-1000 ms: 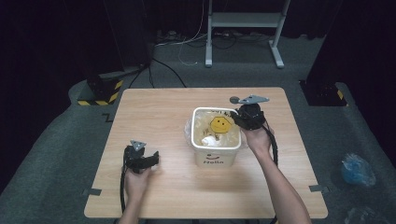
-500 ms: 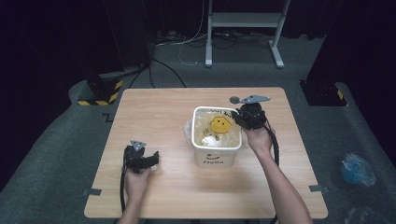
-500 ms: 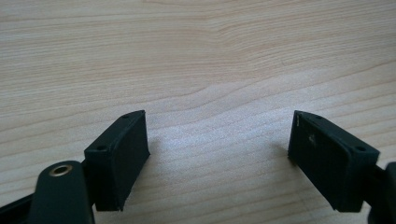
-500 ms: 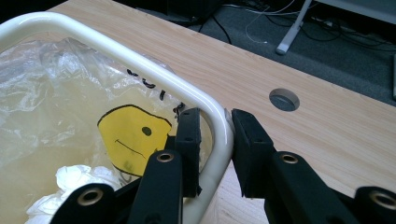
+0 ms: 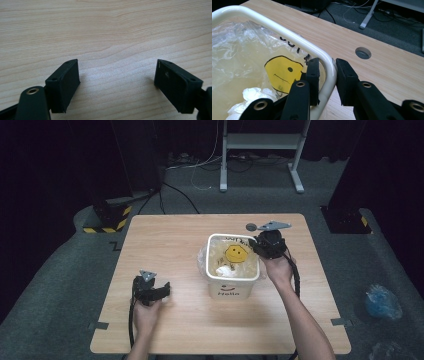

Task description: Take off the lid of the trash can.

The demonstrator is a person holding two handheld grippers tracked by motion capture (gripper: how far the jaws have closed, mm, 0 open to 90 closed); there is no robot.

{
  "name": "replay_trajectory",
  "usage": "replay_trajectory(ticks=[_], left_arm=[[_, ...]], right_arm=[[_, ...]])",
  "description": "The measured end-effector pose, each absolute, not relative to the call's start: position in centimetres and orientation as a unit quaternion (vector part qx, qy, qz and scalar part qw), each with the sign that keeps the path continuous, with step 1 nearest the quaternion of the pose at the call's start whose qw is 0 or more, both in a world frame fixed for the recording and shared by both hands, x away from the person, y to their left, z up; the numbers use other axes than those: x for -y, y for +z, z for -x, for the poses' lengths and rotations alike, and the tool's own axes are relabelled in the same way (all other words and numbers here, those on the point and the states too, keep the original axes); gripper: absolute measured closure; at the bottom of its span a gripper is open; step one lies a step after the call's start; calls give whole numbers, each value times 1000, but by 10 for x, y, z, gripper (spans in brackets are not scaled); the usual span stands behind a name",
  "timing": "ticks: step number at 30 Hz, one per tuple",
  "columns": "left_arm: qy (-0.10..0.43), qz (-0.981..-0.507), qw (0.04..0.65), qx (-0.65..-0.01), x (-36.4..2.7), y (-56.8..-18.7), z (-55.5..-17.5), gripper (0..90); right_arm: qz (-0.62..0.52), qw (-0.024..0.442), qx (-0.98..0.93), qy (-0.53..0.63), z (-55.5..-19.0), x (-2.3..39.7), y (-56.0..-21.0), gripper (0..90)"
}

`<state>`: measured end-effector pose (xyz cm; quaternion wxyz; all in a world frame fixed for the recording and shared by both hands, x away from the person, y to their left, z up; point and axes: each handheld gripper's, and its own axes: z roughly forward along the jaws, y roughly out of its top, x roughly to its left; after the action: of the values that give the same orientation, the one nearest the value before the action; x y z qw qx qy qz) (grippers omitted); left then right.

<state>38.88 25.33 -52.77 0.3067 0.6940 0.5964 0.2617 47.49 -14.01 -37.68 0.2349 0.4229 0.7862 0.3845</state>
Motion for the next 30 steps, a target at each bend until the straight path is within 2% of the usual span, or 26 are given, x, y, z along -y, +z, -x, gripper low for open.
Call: replay_trajectory(ticks=[30], left_arm=[[261, -694, 307, -597, -253, -528, -389, 202]], right_arm=[[-437, 222, -774, 400, -470, 162, -371, 738]])
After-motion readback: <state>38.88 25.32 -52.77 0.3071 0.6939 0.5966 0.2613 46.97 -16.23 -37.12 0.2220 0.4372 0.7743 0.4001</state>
